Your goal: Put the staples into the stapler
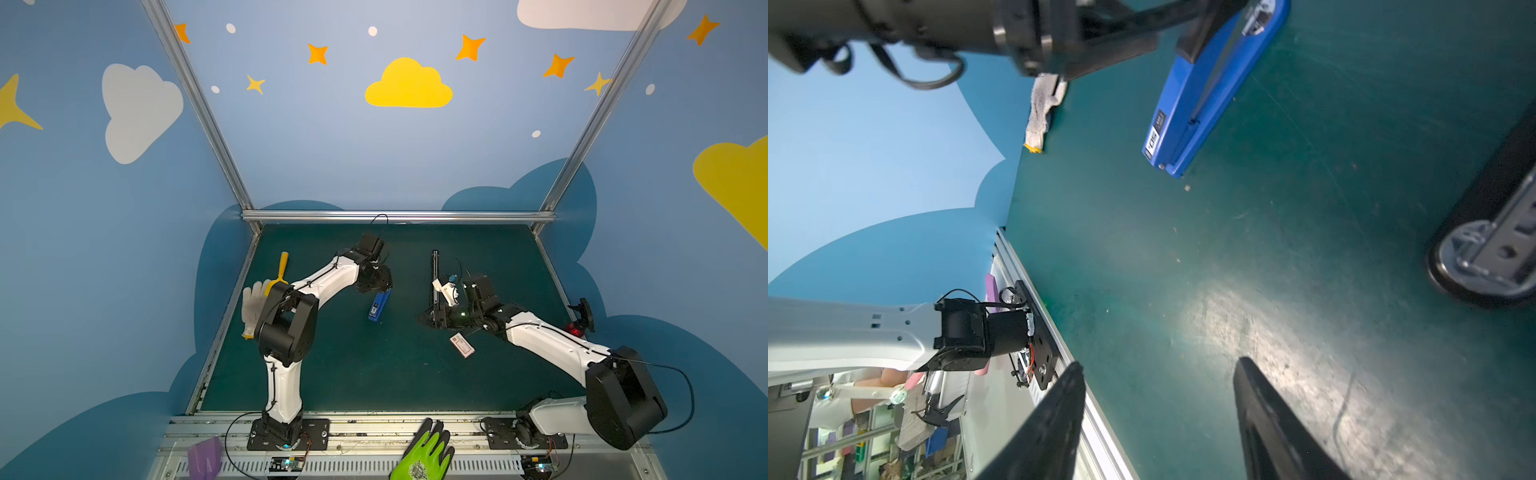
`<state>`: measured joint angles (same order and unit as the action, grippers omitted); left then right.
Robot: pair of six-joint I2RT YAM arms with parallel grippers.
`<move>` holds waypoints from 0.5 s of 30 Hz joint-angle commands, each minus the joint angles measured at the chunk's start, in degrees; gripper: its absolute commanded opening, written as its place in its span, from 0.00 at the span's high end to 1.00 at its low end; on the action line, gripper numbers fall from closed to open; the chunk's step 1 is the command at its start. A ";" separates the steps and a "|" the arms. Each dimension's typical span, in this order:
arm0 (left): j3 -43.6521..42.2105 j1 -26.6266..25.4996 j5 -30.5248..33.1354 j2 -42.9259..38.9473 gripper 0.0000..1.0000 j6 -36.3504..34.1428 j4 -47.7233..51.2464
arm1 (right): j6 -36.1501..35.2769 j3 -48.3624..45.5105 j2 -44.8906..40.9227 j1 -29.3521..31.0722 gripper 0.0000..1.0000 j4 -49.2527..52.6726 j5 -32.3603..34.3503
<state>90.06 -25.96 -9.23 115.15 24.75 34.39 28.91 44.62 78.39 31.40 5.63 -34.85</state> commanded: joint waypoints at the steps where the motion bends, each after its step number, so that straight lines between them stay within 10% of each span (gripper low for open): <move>1: 6.49 -0.83 6.06 4.99 0.34 -4.33 8.85 | 0.54 -0.08 0.15 0.48 0.43 -2.94 -0.83; 15: 13.91 -2.36 7.91 12.42 0.75 -8.53 11.57 | 0.24 -0.85 1.21 0.68 0.46 -2.79 0.39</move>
<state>102.91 -28.12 -2.90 127.11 18.06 43.46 29.56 44.53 78.89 31.77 3.81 -34.81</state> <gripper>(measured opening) 0.285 0.542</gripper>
